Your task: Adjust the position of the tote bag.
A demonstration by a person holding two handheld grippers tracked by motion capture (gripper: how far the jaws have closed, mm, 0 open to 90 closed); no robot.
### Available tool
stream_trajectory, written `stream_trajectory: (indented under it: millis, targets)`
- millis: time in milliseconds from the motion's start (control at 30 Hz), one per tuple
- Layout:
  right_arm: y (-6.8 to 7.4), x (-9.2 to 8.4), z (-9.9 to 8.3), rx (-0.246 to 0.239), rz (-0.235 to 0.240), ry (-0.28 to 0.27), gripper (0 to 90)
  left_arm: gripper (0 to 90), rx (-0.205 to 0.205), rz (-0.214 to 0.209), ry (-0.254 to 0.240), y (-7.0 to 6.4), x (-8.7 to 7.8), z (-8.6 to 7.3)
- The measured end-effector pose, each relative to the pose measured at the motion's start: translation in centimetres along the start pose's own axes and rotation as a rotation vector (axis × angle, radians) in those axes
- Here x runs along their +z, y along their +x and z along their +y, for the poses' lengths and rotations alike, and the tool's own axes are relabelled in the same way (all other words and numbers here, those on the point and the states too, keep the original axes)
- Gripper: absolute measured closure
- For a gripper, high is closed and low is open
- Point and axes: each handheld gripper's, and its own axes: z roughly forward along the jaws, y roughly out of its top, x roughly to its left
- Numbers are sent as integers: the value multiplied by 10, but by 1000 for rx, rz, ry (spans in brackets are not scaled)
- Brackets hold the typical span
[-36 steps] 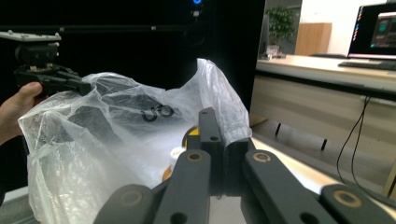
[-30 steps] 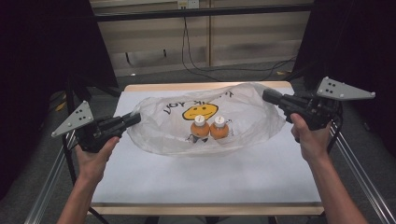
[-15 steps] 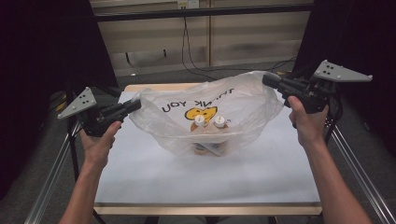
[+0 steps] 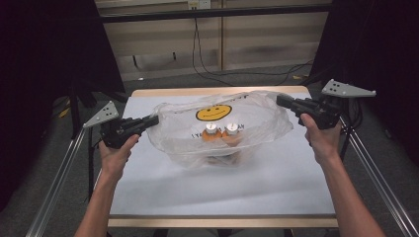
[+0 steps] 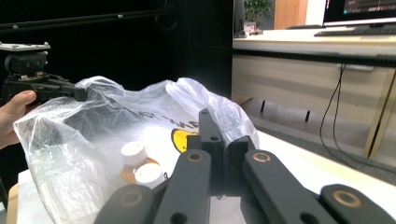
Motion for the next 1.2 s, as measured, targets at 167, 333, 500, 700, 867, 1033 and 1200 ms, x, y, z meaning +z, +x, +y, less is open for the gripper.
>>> stream_trajectory:
  millis: [167,333,500,700,867,1033,1200]
  targets:
    - [-4,6,-15,25,6,18,900,869,-15,-16,29,3,6,-9]
    - [-9,10,-33,53,18,20,900,869,-21,-6,63,6,12,-16]
    - [-15,14,-44,74,3,46,900,869,-17,-19,98,7,18,-25]
    - [-18,19,-56,91,-12,78,900,869,-42,-25,142,12,23,-41]
    - [-21,20,-63,106,-27,96,900,869,-51,-29,174,14,30,-48]
    - [-25,24,-71,111,-43,130,900,869,-48,-27,208,15,36,-54]
    - [-30,29,-82,111,-62,175,900,872,-60,-26,241,16,42,-64]
